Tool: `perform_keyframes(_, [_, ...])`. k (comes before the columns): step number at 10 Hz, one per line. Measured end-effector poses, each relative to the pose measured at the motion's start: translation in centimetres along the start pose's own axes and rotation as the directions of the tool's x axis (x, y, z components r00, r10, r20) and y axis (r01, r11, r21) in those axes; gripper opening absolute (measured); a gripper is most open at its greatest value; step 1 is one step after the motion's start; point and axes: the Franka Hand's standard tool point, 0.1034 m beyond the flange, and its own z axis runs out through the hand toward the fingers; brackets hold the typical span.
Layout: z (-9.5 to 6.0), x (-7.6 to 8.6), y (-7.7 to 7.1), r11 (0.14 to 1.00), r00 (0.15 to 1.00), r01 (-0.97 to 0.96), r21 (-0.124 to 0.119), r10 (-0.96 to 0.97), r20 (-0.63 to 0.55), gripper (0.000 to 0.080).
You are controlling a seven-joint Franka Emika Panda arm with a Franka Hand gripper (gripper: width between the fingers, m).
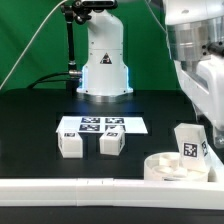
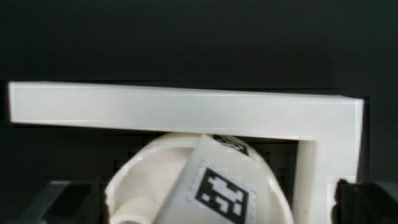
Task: Assemble stool
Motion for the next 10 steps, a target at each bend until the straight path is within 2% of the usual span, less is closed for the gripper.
perform_keyframes(1, [-0.4,-0.1,-0.2,1.000,1.000,0.023,0.009,-0.023,0.000,0.0647])
perform_keyframes(3, [-0.1,-0.1,-0.1,0.998,0.998,0.061,0.005,-0.061,-0.002,0.0649])
perform_keyframes(5, [-0.1,-0.1,0.0,0.968,0.968,0.253,0.002,-0.253,-0.003,0.0649])
perform_keyframes(6, [-0.1,-0.4,0.5,0.931,0.933,0.359,-0.057,-0.359,0.016,0.0649])
perform_keyframes(7, [-0.6,-0.5,0.7,0.833,0.840,0.542,-0.114,-0.541,0.038,0.0649])
perform_keyframes(8, [-1.1,-0.5,0.5,0.717,0.729,0.683,-0.141,-0.682,0.063,0.0649])
perform_keyframes(10, [-1.1,-0.5,0.2,0.581,0.592,0.804,-0.127,-0.801,0.085,0.0649])
